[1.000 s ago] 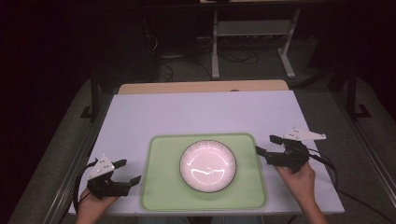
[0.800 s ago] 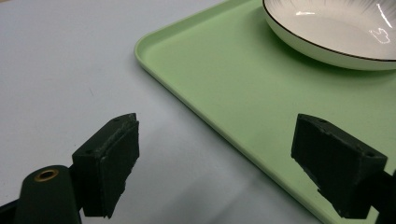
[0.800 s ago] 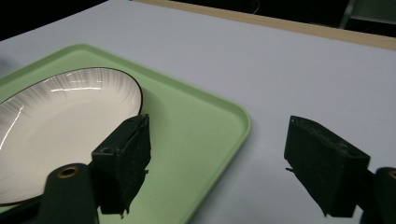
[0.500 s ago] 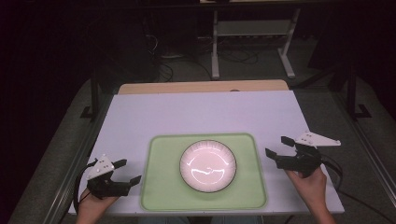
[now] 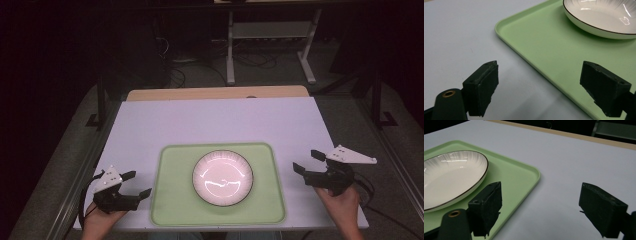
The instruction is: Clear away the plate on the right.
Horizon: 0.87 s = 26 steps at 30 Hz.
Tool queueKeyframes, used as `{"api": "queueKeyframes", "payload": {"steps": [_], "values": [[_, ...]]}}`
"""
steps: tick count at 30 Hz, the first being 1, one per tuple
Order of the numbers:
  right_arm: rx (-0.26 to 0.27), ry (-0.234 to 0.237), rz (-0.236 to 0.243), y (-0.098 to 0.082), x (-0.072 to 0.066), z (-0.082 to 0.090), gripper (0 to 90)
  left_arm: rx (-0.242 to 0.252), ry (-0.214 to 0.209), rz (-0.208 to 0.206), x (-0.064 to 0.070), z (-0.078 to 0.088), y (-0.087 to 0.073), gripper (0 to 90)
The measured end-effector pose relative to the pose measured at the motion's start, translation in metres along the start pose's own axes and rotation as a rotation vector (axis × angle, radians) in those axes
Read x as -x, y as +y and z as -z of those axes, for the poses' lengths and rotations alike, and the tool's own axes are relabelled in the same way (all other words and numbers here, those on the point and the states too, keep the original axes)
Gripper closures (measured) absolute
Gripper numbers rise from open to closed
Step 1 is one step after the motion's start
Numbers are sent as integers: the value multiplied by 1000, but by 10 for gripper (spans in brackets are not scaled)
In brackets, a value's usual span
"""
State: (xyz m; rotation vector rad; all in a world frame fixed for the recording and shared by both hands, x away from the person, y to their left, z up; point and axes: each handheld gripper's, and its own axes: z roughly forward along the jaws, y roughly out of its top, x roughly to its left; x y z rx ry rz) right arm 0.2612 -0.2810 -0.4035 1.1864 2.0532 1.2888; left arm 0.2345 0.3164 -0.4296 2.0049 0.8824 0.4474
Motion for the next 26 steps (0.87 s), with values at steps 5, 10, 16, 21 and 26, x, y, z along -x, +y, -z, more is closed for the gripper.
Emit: {"api": "queueKeyframes", "payload": {"steps": [5,10,16,21,26], "values": [[-1,-19,22,-4,0,6,178,2,-1,0,0,0,0,152],[-23,-31,37,-10,0,7,178,6,-5,-3,1,1,0,151],[-57,-32,48,-15,-2,1,179,5,-8,-10,1,1,1,152],[-81,-36,68,-16,-5,-3,179,1,-10,-11,0,0,1,152],[-79,-33,68,-17,-4,-3,179,-1,-11,-8,0,-1,1,152]]}}
